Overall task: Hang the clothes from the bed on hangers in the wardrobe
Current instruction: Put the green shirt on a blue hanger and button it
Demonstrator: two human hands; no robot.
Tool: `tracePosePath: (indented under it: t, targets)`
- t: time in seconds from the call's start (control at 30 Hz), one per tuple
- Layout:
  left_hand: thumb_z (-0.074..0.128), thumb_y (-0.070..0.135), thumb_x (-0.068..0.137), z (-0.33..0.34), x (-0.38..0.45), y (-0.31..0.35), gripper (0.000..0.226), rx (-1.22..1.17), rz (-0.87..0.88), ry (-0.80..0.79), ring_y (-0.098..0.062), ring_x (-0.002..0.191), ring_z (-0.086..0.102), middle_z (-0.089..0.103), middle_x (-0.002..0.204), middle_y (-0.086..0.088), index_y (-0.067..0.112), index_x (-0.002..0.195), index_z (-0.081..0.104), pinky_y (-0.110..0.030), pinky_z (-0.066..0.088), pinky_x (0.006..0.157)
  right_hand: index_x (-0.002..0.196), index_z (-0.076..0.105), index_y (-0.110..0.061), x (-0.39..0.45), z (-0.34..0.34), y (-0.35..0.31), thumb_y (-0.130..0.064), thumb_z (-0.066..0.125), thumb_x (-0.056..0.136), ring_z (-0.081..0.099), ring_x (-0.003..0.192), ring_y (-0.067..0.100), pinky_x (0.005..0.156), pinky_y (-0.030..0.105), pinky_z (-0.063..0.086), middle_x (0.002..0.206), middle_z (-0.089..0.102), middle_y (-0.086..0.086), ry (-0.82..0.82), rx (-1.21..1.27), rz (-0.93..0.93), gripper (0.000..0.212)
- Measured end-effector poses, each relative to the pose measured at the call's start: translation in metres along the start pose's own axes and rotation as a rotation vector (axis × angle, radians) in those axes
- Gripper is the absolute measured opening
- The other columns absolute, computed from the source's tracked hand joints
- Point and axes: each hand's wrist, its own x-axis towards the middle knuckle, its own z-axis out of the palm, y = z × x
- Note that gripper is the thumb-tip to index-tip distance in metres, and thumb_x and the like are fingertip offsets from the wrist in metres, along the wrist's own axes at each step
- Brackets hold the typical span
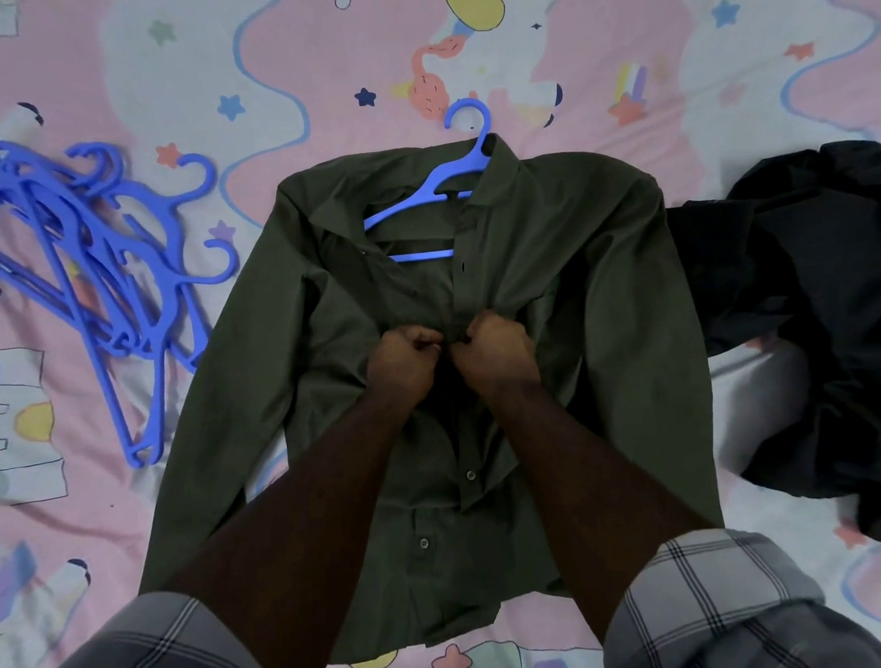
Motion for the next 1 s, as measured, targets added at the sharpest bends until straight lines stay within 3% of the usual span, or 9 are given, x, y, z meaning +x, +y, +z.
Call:
tracePosePath:
  t: [0.27,0.37,0.47,0.57,0.73,0.9,1.0]
  targets:
    - [0.064,0.015,0.092,0.001,-0.003,-0.003,0.022,-0.052,0.003,-0.005,-0.021,0.101,0.070,0.076,0.108,-0.004,0.017,0.110,0.077,-0.037,0.055,0.094,0.115,0.059,-0.007,0.000,0.002,-0.002,-0.047,0.067,0.087,0.062,0.113,0.037,0.092,0.038,0.050,0.120,0.064,0.018,-0.005,-0.057,-0.011,0.049]
    - [0.065,0.017,0.092,0.001,-0.006,-0.006,0.022,-0.090,-0.034,0.043,-0.024,0.099,0.070,0.076,0.107,-0.005,0.018,0.111,0.076,-0.039,0.056,0.091,0.121,0.056,-0.005,0.000,0.002,-0.004,-0.042,0.067,0.087,0.060,0.116,0.039,0.094,0.039,0.049,0.126,0.060,0.020,-0.019,-0.087,-0.039,0.052]
    - [0.066,0.018,0.090,0.002,-0.005,-0.014,0.015,-0.135,-0.050,0.039,-0.030,0.094,0.071,0.077,0.097,-0.005,0.021,0.100,0.077,-0.044,0.058,0.087,0.115,0.060,-0.004,-0.003,-0.001,-0.006,-0.031,0.063,0.088,0.061,0.114,0.039,0.092,0.037,0.049,0.122,0.063,0.020,0.003,-0.064,-0.031,0.038]
    - [0.066,0.016,0.090,0.000,-0.007,-0.010,0.016,-0.239,-0.069,0.025,-0.029,0.081,0.070,0.073,0.081,-0.003,0.029,0.083,0.072,-0.038,0.057,0.079,0.102,0.070,-0.010,-0.005,-0.004,0.000,-0.024,0.062,0.083,0.066,0.104,0.034,0.085,0.032,0.051,0.109,0.071,0.015,0.065,0.149,0.048,0.025]
    - [0.060,0.007,0.096,-0.007,-0.018,0.008,0.016,-0.416,-0.052,-0.001,-0.008,0.065,0.061,0.068,0.077,-0.002,0.019,0.093,0.071,-0.023,0.049,0.060,0.076,0.068,-0.024,-0.017,-0.002,0.010,-0.031,0.074,0.081,0.070,0.069,0.020,0.073,0.051,0.061,0.069,0.069,-0.003,-0.008,0.592,0.139,0.010]
    - [0.065,0.008,0.093,-0.011,-0.026,0.019,0.020,-0.424,0.008,0.052,-0.007,0.064,0.064,0.071,0.078,0.002,0.026,0.086,0.069,-0.026,0.052,0.069,0.089,0.071,-0.017,-0.024,-0.007,0.010,-0.034,0.069,0.069,0.070,0.075,0.020,0.078,0.051,0.060,0.079,0.074,0.002,0.016,0.752,0.110,0.026]
    - [0.068,0.007,0.091,-0.014,-0.031,0.023,0.016,-0.496,-0.002,0.057,-0.009,0.066,0.064,0.070,0.078,-0.002,0.022,0.084,0.067,-0.026,0.052,0.066,0.081,0.068,-0.022,-0.026,-0.013,0.008,-0.029,0.073,0.076,0.067,0.073,0.016,0.079,0.049,0.059,0.076,0.072,-0.002,0.009,0.768,0.094,0.010]
